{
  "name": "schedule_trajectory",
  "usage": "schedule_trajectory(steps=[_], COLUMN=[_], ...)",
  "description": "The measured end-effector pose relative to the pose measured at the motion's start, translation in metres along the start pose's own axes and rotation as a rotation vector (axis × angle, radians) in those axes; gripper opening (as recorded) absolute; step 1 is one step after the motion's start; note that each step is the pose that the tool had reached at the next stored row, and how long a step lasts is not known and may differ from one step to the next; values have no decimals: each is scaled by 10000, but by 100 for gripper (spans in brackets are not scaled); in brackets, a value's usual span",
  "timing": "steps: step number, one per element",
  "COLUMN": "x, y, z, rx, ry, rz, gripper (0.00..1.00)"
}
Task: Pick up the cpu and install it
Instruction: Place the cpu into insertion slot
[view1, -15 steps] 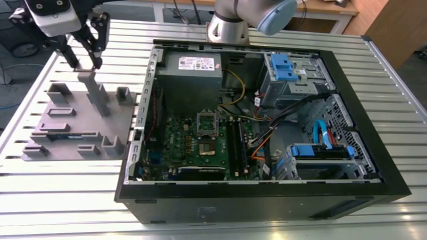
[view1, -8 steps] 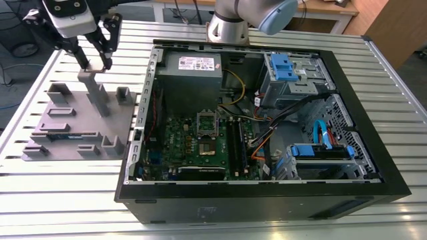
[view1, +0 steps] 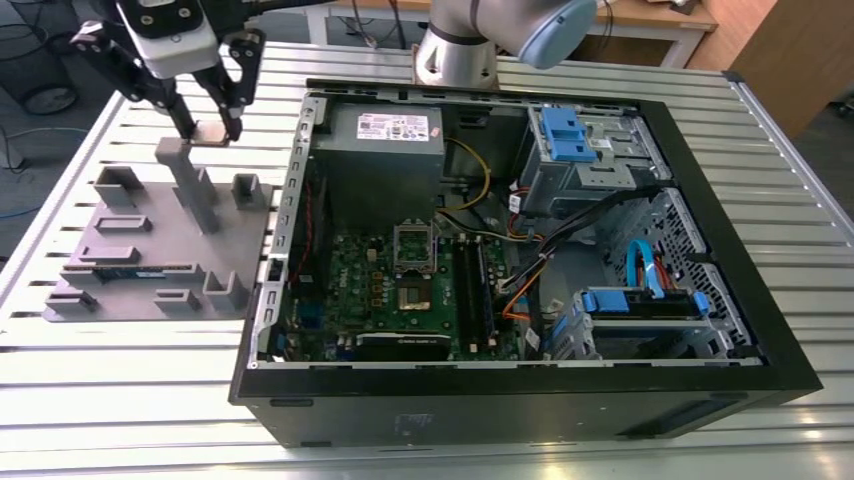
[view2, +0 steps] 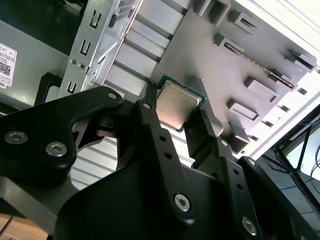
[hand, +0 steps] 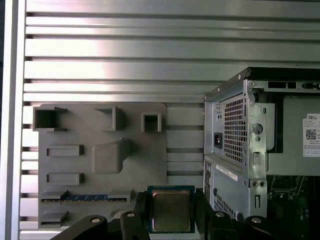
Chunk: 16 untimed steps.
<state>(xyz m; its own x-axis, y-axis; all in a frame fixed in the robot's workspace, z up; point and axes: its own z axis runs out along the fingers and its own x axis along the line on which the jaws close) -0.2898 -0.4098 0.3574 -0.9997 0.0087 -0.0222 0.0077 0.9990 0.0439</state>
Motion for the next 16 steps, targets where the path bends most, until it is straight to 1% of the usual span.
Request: schedule_trajectory(steps=[4, 10, 16], x=[-95, -255, -391], y=[0, 2, 2], z=[7, 18, 25], rx=[0, 1, 0], ry=[6, 15, 16], rz=[-1, 0, 0], gripper=[47, 47, 47])
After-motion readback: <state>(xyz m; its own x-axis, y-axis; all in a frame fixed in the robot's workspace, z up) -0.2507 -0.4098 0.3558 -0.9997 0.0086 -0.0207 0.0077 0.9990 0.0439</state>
